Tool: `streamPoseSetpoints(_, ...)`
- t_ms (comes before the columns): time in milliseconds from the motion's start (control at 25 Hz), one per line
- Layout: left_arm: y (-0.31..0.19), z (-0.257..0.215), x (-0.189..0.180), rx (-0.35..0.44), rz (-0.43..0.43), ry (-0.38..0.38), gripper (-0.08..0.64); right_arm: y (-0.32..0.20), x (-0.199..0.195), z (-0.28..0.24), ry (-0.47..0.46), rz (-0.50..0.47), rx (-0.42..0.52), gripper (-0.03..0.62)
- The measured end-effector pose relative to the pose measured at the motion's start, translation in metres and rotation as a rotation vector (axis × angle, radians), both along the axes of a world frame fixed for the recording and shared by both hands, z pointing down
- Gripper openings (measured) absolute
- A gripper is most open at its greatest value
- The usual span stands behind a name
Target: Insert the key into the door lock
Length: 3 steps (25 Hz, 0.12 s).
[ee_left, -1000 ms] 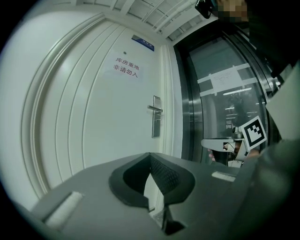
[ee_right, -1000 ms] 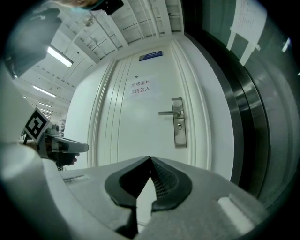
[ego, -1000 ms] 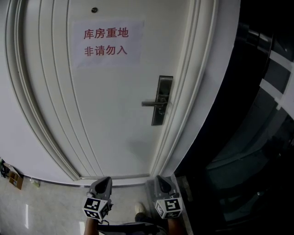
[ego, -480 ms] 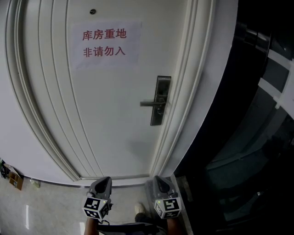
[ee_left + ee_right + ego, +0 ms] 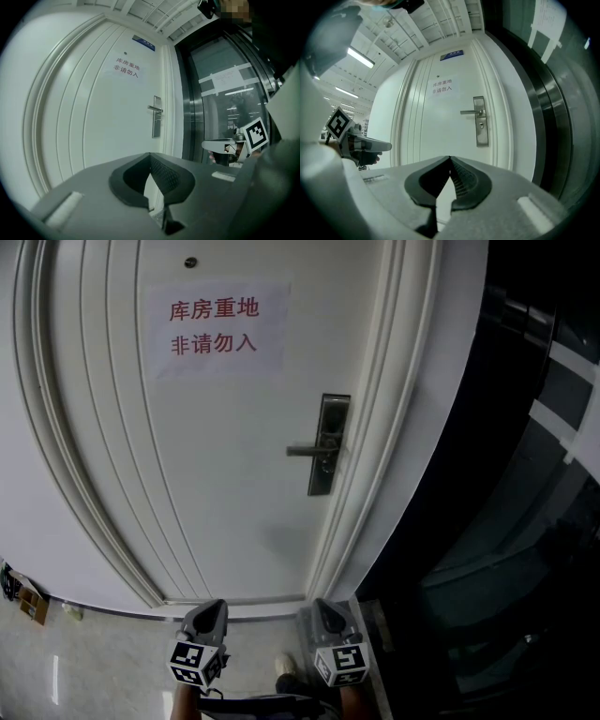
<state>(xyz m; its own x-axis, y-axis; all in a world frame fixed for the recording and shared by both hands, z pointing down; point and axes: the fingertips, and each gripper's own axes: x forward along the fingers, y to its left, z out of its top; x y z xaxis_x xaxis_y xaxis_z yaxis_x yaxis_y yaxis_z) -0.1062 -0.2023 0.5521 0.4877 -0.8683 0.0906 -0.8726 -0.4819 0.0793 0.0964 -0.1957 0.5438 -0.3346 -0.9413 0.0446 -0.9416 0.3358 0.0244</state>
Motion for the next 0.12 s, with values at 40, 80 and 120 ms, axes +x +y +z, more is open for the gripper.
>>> streamPoseSetpoints(40, 0.0007, 0.0001, 0.0007, -0.001, 0.000, 0.001, 0.002, 0.0006, 0.0002, 0.0002, 0.001, -0.001, -0.001, 0.002)
streamPoseSetpoints(80, 0.0014, 0.0000, 0.0013, -0.001, 0.000, 0.002, 0.002, 0.0012, 0.0003, 0.0003, 0.002, -0.002, -0.001, 0.001)
streamPoseSetpoints(120, 0.0020, -0.0001, 0.0020, -0.002, 0.000, 0.003, 0.002, 0.0019, 0.0004, 0.0004, 0.003, -0.003, -0.002, 0.002)
